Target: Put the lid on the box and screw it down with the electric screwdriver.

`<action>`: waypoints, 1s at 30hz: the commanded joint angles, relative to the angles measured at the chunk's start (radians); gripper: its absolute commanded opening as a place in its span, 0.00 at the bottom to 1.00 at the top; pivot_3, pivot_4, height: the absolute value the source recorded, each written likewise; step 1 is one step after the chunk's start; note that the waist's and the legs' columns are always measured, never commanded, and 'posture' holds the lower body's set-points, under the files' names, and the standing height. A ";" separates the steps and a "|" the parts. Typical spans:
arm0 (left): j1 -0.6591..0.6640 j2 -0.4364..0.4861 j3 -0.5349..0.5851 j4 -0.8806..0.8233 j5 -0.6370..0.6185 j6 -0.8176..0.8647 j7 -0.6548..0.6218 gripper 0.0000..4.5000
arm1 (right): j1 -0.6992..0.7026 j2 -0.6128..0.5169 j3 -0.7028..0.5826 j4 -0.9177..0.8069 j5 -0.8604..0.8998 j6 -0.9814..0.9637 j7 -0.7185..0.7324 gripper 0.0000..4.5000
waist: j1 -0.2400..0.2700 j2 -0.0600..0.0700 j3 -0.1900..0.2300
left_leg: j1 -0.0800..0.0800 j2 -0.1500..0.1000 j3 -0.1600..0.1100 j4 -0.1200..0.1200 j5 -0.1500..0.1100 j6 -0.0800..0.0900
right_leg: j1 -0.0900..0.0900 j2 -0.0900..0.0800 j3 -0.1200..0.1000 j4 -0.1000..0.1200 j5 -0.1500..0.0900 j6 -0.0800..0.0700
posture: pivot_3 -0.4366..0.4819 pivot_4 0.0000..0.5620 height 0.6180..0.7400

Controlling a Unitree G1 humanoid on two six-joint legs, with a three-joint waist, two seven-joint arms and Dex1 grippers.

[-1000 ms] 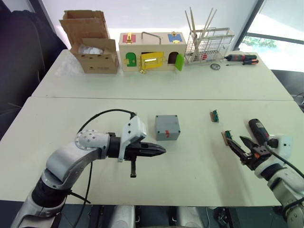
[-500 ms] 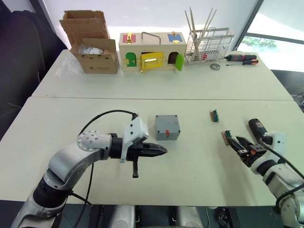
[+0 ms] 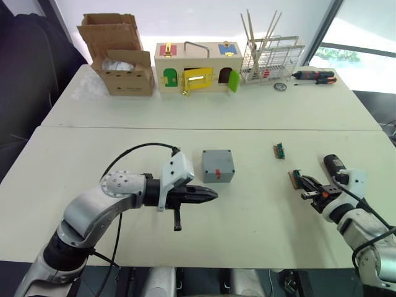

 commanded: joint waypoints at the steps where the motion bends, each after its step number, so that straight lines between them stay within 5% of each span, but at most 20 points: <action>1: -0.008 0.001 -0.003 -0.031 -0.009 -0.009 0.001 0.00 | -0.005 0.001 -0.002 -0.014 -0.004 -0.024 -0.004 0.02 | 0.000 0.000 0.000 | 0.000 0.000 0.000 0.000 0.000 0.000 | 0.000 0.000 0.000 0.000 0.000 0.000 | 0.48 0.27 0.90; 9: -0.004 0.001 0.002 -0.026 -0.018 -0.009 0.000 0.00 | 0.011 0.012 -0.021 -0.060 0.020 -0.018 -0.014 0.02 | 0.000 0.000 0.000 | 0.000 0.000 0.000 0.000 0.000 0.000 | 0.000 0.000 0.000 0.000 0.000 0.000 | 0.48 0.27 0.90; 20: -0.033 -0.019 0.111 0.115 -0.037 -0.022 0.029 0.00 | -0.033 -0.030 -0.101 -0.335 0.167 0.054 -0.050 0.02 | -0.001 0.001 0.000 | 0.000 0.000 0.000 0.000 0.000 0.000 | 0.000 0.000 0.000 0.000 0.000 0.000 | 0.48 0.27 0.90; 30: -0.009 0.050 0.192 0.170 -0.008 -0.013 0.060 0.00 | -0.357 -0.056 0.299 -0.266 0.209 0.142 0.079 0.02 | 0.000 0.000 0.002 | -0.001 0.001 0.000 -0.003 0.000 0.000 | -0.003 0.001 0.000 0.000 0.000 0.001 | 0.48 0.27 0.90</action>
